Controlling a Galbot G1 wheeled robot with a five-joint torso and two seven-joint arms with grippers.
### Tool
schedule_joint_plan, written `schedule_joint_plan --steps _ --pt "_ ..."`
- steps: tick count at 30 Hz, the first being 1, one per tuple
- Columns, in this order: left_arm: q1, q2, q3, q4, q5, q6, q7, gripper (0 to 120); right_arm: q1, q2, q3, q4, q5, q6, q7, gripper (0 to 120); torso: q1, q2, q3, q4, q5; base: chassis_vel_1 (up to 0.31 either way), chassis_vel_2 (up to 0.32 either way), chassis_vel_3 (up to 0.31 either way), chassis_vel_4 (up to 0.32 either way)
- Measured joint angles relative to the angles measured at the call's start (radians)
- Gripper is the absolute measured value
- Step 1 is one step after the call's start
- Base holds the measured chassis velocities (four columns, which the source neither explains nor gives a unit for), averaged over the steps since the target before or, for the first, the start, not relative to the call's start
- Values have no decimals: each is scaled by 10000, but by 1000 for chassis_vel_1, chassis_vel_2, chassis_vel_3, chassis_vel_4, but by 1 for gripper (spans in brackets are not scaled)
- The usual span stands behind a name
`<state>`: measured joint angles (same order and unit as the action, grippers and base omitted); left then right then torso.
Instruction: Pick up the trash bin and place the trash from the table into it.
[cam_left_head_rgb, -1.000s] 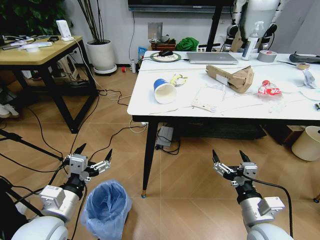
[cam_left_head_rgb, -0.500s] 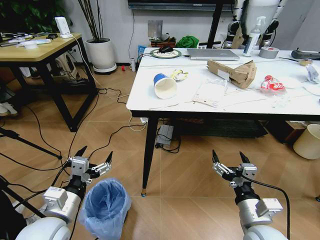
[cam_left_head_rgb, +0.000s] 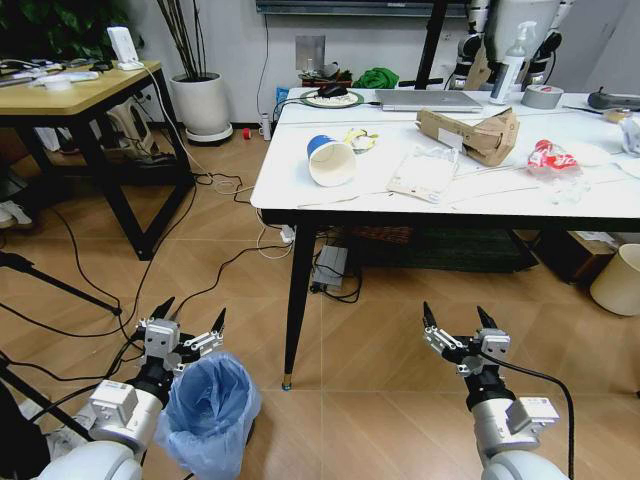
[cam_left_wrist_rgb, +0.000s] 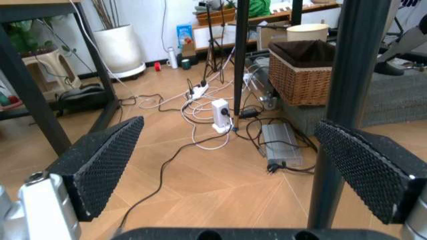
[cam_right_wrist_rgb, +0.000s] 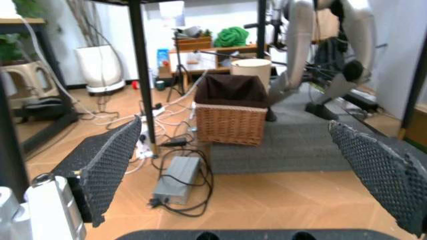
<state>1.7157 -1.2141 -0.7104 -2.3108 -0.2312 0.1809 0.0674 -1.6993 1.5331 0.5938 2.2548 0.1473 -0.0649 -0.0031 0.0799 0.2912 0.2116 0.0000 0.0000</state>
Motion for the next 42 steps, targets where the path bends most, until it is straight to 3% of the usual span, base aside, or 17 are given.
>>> schedule_joint_plan --steps 23,32,42 --pt "209 654 14 26 -191 -269 -463 100 158 -113 -160 -215 -141 -162 248 100 -208 -828 -618 1 0 0 0 0 0" --pt "460 1341 134 -80 -389 -343 -1076 100 2 172 -335 -95 -319 -129 454 100 -298 -1259 -963 -1 -1 0 0 0 0" --pt "191 1521 185 148 -517 -377 -1309 100 242 478 -404 -386 -471 92 488 100 -364 -1622 -1259 0 0 0 0 0 0"
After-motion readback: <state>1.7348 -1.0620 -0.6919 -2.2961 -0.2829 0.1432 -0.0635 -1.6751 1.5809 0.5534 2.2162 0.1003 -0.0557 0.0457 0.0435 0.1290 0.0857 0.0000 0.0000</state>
